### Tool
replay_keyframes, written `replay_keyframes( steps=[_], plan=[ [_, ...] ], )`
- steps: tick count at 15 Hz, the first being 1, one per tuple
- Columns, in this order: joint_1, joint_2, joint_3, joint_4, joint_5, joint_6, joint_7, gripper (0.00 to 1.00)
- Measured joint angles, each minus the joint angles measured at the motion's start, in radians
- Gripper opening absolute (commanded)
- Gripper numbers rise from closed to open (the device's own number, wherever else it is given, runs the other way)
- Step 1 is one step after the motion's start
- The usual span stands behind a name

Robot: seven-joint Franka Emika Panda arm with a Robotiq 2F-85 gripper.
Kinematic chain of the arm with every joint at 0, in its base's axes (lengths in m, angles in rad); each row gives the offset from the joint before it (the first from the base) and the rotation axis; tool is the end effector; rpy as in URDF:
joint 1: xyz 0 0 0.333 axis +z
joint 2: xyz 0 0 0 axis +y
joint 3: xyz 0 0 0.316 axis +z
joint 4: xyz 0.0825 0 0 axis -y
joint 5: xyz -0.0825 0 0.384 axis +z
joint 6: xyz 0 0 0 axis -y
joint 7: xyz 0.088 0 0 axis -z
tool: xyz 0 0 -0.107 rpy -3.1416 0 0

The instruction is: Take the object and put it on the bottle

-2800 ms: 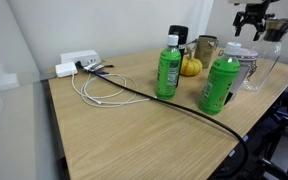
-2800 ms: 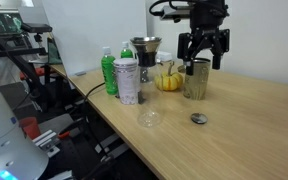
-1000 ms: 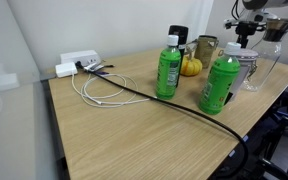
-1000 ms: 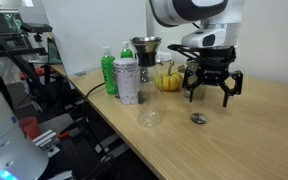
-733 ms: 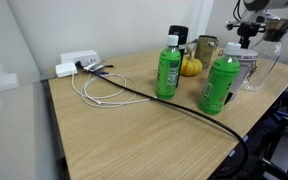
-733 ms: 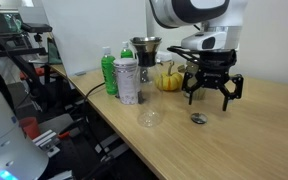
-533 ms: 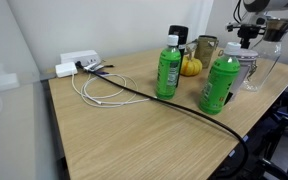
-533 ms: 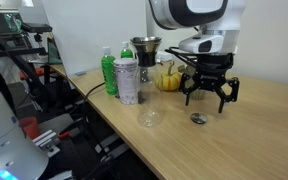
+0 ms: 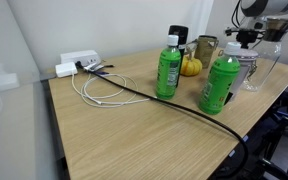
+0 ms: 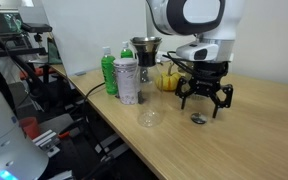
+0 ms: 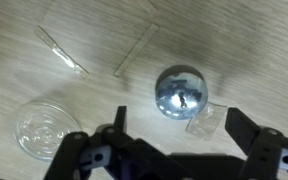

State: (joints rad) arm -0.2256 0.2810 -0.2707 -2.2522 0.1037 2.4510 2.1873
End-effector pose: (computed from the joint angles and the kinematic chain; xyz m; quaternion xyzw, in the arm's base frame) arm 0.4688 -0.2557 0.2374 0.1903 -0.9811 -0.0187 0.0297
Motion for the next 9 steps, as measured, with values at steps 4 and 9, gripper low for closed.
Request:
replay_keyframes(
  steps=[4, 9],
  plan=[
    [0.002, 0.015, 0.0, 0.006, 0.01, 0.0, 0.0, 1.0],
    [0.007, 0.016, 0.001, 0.017, 0.021, 0.0, 0.0, 1.0]
  ],
)
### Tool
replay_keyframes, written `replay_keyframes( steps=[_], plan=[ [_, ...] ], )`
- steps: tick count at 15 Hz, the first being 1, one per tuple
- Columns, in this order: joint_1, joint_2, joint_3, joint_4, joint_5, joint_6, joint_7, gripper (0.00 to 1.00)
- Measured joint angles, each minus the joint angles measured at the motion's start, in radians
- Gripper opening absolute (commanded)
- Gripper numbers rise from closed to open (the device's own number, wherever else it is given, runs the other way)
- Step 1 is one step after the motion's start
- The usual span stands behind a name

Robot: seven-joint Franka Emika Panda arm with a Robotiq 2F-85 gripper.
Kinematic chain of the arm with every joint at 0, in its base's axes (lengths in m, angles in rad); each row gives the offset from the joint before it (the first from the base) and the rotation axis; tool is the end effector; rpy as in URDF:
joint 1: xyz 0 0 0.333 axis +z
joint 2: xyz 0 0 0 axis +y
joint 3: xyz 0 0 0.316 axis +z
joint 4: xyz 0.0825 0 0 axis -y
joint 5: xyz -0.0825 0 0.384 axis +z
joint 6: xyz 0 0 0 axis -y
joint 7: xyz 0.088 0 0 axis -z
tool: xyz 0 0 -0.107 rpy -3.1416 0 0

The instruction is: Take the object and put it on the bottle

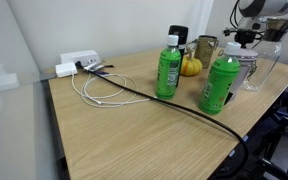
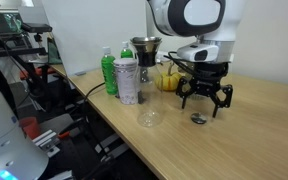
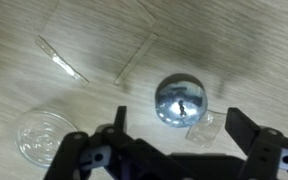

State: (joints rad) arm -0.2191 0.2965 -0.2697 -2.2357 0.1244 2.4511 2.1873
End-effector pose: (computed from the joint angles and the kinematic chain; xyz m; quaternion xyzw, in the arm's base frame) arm 0.4750 -0.2543 0.2354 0.1865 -0.9819 -0.0212 0.0259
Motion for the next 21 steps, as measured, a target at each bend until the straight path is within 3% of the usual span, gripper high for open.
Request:
replay_keyframes(
  steps=[17, 19, 21],
  plan=[
    [0.003, -0.006, -0.006, -0.026, 0.0, -0.004, 0.0, 0.99],
    [0.003, -0.007, -0.006, -0.032, 0.0, -0.004, 0.0, 0.74],
    [0.003, -0.008, -0.006, -0.034, 0.0, -0.004, 0.0, 0.62]
  ],
)
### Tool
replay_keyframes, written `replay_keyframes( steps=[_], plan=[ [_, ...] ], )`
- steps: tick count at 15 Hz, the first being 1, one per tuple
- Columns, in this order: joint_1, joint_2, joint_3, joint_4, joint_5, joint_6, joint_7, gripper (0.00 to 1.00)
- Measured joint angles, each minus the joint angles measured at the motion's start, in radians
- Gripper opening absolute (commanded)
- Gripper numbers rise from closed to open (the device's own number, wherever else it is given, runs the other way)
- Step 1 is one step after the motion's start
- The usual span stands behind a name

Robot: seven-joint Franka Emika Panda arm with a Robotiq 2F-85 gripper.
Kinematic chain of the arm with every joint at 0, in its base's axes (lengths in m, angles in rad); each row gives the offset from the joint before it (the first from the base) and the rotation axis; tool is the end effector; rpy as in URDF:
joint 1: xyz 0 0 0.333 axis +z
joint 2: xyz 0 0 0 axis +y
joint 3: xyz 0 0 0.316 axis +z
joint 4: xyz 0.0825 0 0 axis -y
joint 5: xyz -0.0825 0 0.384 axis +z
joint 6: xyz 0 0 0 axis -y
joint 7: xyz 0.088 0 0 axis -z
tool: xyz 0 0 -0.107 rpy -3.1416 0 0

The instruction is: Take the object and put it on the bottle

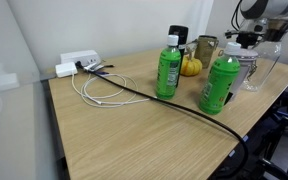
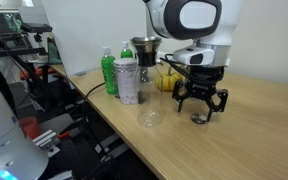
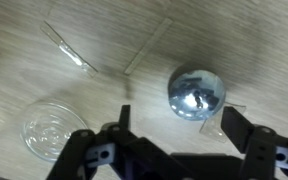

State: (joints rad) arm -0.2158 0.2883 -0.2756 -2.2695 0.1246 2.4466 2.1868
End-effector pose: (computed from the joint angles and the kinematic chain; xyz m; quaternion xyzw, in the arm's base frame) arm 0.4628 -0.2504 0.2272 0.1841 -0.9817 -0.0309 0.0372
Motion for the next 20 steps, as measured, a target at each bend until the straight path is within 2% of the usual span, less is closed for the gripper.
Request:
replay_keyframes(
  steps=[1, 4, 9, 10, 11, 13, 14, 15, 17, 18, 20],
  plan=[
    [0.0, -0.001, 0.0, 0.0, 0.0, 0.0, 0.0, 0.54],
    [0.002, -0.006, 0.001, -0.001, 0.0, 0.001, 0.0, 0.53],
    [0.005, -0.01, 0.003, -0.001, 0.001, 0.002, 0.0, 0.67],
    [0.007, -0.01, 0.003, -0.001, 0.002, 0.002, 0.0, 0.71],
    [0.008, -0.01, 0.003, -0.001, 0.002, 0.002, 0.0, 0.84],
    [0.01, -0.01, 0.003, -0.001, 0.002, 0.003, 0.0, 0.82],
    [0.01, -0.01, 0.003, 0.0, 0.002, 0.004, 0.0, 0.86],
    [0.011, -0.01, 0.003, 0.0, 0.002, 0.005, 0.0, 0.8],
    [0.012, -0.011, 0.003, 0.0, 0.002, 0.007, 0.0, 0.55],
    [0.013, -0.012, 0.003, 0.0, 0.002, 0.008, 0.0, 0.51],
    [0.013, -0.014, 0.003, 0.0, 0.002, 0.011, 0.0, 0.36]
  ],
)
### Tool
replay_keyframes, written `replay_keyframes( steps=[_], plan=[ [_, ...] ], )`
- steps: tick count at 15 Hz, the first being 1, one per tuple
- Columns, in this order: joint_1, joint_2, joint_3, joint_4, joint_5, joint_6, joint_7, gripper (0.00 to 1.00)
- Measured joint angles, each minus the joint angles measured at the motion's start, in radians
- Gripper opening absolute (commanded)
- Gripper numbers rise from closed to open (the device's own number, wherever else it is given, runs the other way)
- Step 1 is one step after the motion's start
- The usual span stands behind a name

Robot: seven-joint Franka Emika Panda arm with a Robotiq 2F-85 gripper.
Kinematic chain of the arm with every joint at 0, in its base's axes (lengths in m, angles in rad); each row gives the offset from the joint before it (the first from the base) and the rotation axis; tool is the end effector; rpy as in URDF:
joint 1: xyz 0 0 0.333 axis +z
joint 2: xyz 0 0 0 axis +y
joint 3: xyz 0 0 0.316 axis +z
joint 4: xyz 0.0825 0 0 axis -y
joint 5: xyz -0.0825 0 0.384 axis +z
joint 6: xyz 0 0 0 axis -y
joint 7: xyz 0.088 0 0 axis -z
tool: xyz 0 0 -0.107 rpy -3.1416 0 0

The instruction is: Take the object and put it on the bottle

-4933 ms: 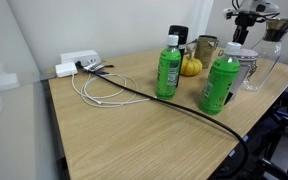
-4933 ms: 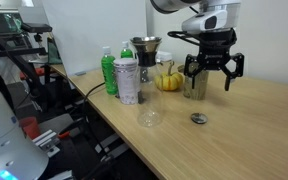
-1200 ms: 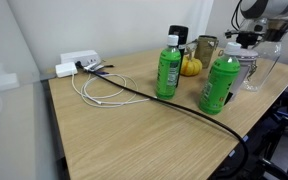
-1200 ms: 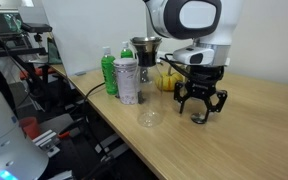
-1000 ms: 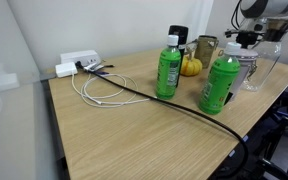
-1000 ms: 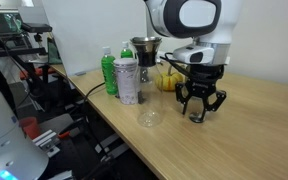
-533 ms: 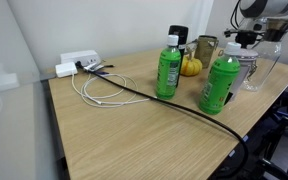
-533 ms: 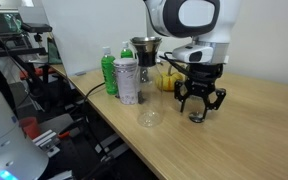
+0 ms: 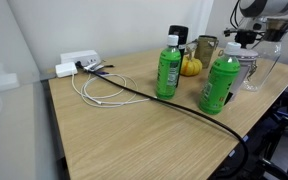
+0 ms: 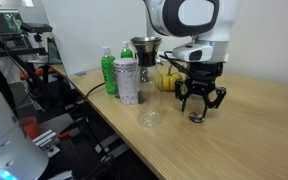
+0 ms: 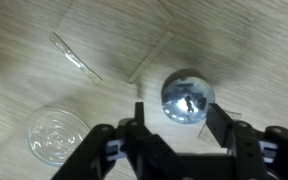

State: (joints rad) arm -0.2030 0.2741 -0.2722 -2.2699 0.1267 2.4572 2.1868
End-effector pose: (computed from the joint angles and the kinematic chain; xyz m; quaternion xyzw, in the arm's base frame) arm 0.4691 -0.2437 0.2350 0.1913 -0.9808 -0.0252 0.0266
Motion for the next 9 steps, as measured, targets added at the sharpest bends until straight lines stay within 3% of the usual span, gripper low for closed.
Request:
replay_keyframes(
  steps=[5, 9],
  plan=[
    [0.0, -0.006, 0.0, 0.0, 0.0, 0.013, 0.0, 0.02],
    [0.0, -0.006, 0.0, -0.001, 0.0, 0.017, 0.0, 0.01]
  ],
)
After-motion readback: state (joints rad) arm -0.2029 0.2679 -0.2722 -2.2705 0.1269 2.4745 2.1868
